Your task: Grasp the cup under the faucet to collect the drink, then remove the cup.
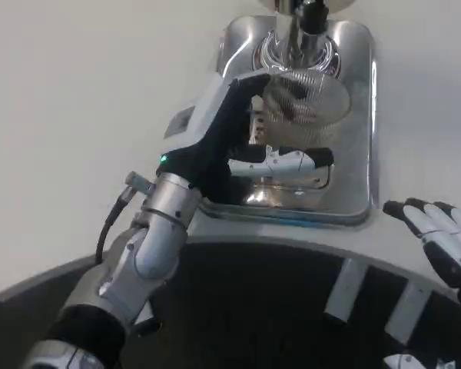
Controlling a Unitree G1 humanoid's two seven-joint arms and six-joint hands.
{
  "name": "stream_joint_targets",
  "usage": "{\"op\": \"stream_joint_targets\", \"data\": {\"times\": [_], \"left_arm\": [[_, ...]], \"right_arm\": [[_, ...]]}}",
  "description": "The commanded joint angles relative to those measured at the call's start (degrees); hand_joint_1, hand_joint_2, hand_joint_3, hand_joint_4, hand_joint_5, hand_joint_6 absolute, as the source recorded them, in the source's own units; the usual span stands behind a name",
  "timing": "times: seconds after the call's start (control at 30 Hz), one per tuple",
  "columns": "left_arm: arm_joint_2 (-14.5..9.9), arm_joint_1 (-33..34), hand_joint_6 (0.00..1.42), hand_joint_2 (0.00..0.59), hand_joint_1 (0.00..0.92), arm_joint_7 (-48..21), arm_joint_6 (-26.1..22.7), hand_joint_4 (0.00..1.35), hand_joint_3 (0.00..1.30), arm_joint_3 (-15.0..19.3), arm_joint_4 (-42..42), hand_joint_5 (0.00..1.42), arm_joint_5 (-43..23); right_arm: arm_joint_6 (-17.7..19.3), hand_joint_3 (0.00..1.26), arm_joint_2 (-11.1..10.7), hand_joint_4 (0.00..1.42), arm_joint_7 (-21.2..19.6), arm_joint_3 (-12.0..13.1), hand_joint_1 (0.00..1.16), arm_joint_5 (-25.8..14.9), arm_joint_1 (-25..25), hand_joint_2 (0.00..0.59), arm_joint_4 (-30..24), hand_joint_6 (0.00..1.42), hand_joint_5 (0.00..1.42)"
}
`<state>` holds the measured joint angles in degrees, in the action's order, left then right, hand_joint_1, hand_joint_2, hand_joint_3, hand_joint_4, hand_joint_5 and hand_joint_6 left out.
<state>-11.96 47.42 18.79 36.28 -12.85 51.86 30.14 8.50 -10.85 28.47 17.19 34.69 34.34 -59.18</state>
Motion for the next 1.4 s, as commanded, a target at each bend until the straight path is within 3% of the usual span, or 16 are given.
{"op": "stream_joint_targets", "data": {"times": [0.03,0.13,0.2,0.37,0.47,0.8,1.0,1.1,1.27,1.4], "left_arm": [[0.6,2.1,1.42,0.107,0.669,4.5,2.3,1.05,1.09,-1.3,1.6,1.36,1.5],[1.2,2.5,1.42,0.105,0.662,4.8,1.8,1.05,1.06,-0.9,3.2,1.35,0.4],[1.2,2.8,1.42,0.104,0.66,4.8,1.7,1.01,0.93,-0.7,4.2,1.27,0.0],[0.8,3.2,1.16,0.098,0.608,3.9,2.1,0.49,0.44,-0.7,5.3,0.92,-0.8],[0.4,3.2,0.93,0.093,0.586,3.3,2.5,0.27,0.28,-1.2,5.6,0.72,-0.9],[-1.1,-0.4,0.36,0.081,0.53,2.5,3.2,0.03,0.14,-0.8,1.9,0.36,-1.8],[-3.2,-4.9,0.22,0.066,0.404,0.8,2.1,0.0,0.06,1.3,-5.1,0.25,-4.3],[-3.5,-8.8,0.19,0.094,0.374,-3.7,0.2,0.0,0.03,4.0,-11.5,0.21,-9.5],[-4.1,-17.6,0.09,0.147,0.208,-13.6,-6.4,0.0,0.0,8.3,-31.4,0.09,-19.9],[-5.6,-20.2,0.03,0.196,0.137,-21.2,-16.3,0.0,0.0,10.8,-43.1,0.04,-26.2]], "right_arm": [[-0.8,0.09,0.7,0.04,0.0,-1.5,0.63,1.0,0.1,0.346,-0.8,0.07,0.01],[-1.0,0.09,0.9,0.04,-0.1,-1.9,0.63,1.4,0.1,0.349,-0.8,0.07,0.02],[-0.7,0.09,1.3,0.04,-0.2,-1.5,0.63,1.1,0.5,0.349,-0.8,0.07,0.02],[-1.2,0.09,2.0,0.04,-0.2,-1.2,0.63,0.1,1.1,0.346,-0.8,0.07,0.02],[-1.6,0.08,2.0,0.03,-0.2,-1.1,0.65,-0.2,1.0,0.336,-0.8,0.07,0.02],[-4.3,0.09,0.9,0.03,0.4,-2.3,0.69,-0.2,-0.8,0.354,-0.8,0.07,0.02],[-6.0,0.09,0.0,0.04,0.3,-2.8,0.69,-0.6,-2.1,0.354,-0.8,0.07,0.02],[-6.8,0.09,-0.4,0.04,0.1,-2.9,0.7,-0.9,-2.6,0.346,-0.8,0.07,0.03],[-8.1,0.09,-0.9,0.04,-0.3,-3.3,0.68,-1.0,-3.2,0.317,-0.8,0.07,0.03],[-8.3,0.09,-1.0,0.04,-0.5,-3.7,0.68,-0.9,-3.3,0.314,-0.8,0.07,0.03]]}}
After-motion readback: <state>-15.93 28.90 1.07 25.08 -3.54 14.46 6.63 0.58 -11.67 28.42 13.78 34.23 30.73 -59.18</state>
